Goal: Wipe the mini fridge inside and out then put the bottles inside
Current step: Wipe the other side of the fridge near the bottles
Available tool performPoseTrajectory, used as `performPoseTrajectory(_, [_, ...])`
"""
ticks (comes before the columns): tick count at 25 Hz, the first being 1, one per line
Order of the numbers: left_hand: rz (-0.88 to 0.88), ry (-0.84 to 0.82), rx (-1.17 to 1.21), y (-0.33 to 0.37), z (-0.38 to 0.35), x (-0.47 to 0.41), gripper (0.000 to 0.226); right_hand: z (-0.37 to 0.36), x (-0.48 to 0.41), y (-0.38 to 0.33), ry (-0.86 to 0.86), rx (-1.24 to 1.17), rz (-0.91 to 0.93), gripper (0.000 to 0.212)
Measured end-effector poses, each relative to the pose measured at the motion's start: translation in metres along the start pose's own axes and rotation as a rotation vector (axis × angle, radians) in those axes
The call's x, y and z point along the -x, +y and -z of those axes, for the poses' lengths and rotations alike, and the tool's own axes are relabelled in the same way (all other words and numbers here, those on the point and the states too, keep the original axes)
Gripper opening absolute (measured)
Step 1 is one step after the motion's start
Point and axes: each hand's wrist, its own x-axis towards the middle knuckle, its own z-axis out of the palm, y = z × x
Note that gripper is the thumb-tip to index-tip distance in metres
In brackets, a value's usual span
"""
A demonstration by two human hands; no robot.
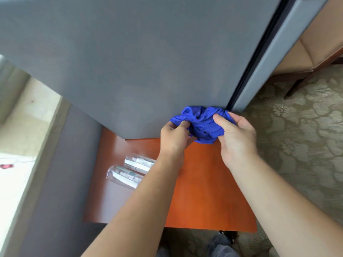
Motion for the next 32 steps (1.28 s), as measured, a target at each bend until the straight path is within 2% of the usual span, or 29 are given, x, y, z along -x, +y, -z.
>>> performPoseTrajectory(9, [-0.248,0.128,0.01,0.088,0.125,0.007,0.022,-0.128,0.085,0.037,-0.117,-0.012,0.013,0.027])
performPoseTrajectory(14, [-0.419,0.21,-0.036,0.141,0.163,0.027,0.019,-0.181,0.129,0.035,-0.182,0.001,0.084,0.023])
performPoseTrajectory(23, [-0.76,0.291,-0.162,0.226,0.148,0.086,0.014,-0.211,0.182,-0.048,-0.338,0.01,0.26,0.025])
performPoseTrajectory(26, [-0.844,0.294,-0.238,0.234,0.131,0.096,0.011,-0.2,0.183,-0.066,-0.315,-0.014,0.293,0.026])
performPoseTrajectory(32, [-0.928,0.269,-0.339,0.21,0.059,0.114,0.019,-0.143,0.152,-0.106,-0.205,-0.061,0.369,0.021])
